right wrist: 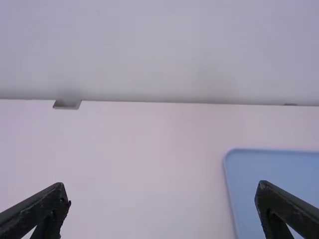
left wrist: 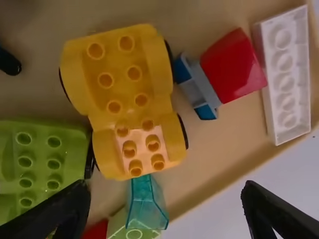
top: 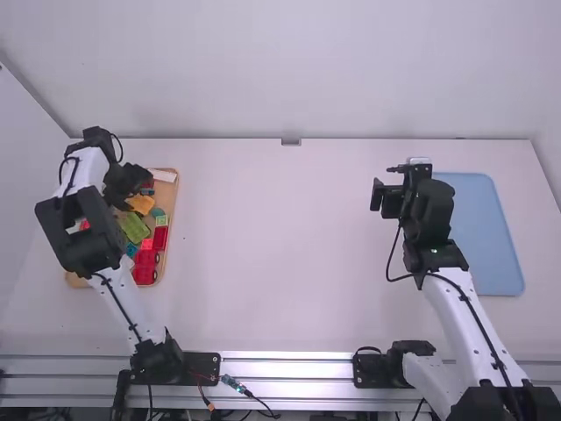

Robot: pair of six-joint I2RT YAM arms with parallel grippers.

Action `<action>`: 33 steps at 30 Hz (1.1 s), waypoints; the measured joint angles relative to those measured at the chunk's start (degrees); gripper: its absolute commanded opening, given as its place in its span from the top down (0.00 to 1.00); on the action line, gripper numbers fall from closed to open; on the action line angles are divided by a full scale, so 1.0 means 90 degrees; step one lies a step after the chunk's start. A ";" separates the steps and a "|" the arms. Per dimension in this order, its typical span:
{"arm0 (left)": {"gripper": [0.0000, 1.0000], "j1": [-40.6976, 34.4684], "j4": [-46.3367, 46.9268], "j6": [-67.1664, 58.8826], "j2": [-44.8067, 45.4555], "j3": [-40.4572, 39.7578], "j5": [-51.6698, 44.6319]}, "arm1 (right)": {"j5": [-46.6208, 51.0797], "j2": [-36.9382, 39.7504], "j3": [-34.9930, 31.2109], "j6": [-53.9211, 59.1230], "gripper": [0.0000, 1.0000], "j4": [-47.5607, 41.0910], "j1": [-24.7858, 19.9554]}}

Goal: Assemble lego blocks to make yellow taxi

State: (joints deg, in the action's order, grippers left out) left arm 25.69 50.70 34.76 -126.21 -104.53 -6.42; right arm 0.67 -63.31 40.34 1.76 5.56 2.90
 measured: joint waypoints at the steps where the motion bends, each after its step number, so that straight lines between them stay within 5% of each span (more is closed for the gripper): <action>1: 0.21 0.0000 -0.0068 0.0002 0.0000 0.0032 -0.0002 | 0.0005 0.0000 0.0000 -0.0010 0.01 -0.0010 0.0000; 4: 0.26 0.0000 -0.0087 0.0024 0.0000 0.0182 -0.0002 | -0.0002 0.0000 0.0000 0.0005 0.01 -0.0012 0.0000; 33: 0.21 -0.0005 -0.0573 0.0333 0.0000 0.0534 0.0238 | 0.0002 0.0000 0.0000 -0.0015 0.01 -0.0022 0.0000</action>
State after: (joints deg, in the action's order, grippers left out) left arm 25.65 45.54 37.76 -126.21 -99.72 -4.27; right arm 0.69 -63.31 40.34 1.63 5.37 2.90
